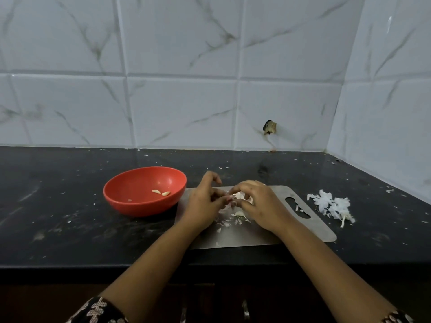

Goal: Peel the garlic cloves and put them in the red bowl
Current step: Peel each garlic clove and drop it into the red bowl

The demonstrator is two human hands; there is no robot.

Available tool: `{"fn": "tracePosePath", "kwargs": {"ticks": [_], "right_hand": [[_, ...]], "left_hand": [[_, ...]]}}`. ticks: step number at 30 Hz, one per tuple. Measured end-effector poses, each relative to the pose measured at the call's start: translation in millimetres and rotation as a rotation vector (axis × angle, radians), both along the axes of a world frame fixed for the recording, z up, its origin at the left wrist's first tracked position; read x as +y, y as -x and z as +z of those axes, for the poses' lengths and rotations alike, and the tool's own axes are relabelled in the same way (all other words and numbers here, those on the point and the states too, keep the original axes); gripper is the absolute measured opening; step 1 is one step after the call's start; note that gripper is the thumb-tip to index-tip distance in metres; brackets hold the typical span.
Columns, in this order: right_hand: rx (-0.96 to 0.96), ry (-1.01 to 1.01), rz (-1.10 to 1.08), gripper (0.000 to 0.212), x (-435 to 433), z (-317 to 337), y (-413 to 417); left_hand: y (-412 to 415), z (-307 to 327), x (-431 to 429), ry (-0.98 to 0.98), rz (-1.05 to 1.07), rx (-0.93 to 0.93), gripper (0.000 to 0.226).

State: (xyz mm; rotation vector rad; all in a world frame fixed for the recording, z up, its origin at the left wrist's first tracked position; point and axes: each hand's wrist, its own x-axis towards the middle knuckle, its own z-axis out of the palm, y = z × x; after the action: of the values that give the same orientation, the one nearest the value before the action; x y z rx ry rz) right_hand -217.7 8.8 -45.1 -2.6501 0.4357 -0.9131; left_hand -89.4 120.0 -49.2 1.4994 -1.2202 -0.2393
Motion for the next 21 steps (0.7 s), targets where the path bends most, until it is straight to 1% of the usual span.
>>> {"fn": "tracePosePath", "kwargs": {"ticks": [2,4,8,10,12,14,17,19,21], "right_hand": [[-0.03,-0.026,0.034,0.014,3,0,0],[-0.052,-0.05,0.068,0.012,6,0,-1],[-0.104,-0.144,0.08,0.013,8,0,-1],[-0.123,-0.198,0.064,0.015,8,1,1],[-0.126,-0.239,0.062,0.019,9,1,2],[-0.154,-0.283,0.07,0.021,10,0,3],[-0.172,-0.342,0.067,0.019,10,1,3],[-0.2,-0.465,0.079,0.016,13,3,2],[-0.269,-0.629,0.121,0.014,16,4,2]], "left_hand": [[0,2,1,0.032,-0.058,0.179,0.031],[0,2,1,0.037,-0.07,0.253,0.026],[0,4,1,0.022,-0.081,0.265,0.012],[2,5,1,0.014,-0.08,0.253,0.009],[2,4,1,-0.008,-0.023,0.158,0.006],[3,2,0,-0.038,0.051,-0.035,0.009],[7,3,1,-0.034,0.068,-0.252,0.015],[11,6,5,-0.009,0.109,-0.331,0.015],[11,6,6,0.035,0.137,-0.335,0.013]]}}
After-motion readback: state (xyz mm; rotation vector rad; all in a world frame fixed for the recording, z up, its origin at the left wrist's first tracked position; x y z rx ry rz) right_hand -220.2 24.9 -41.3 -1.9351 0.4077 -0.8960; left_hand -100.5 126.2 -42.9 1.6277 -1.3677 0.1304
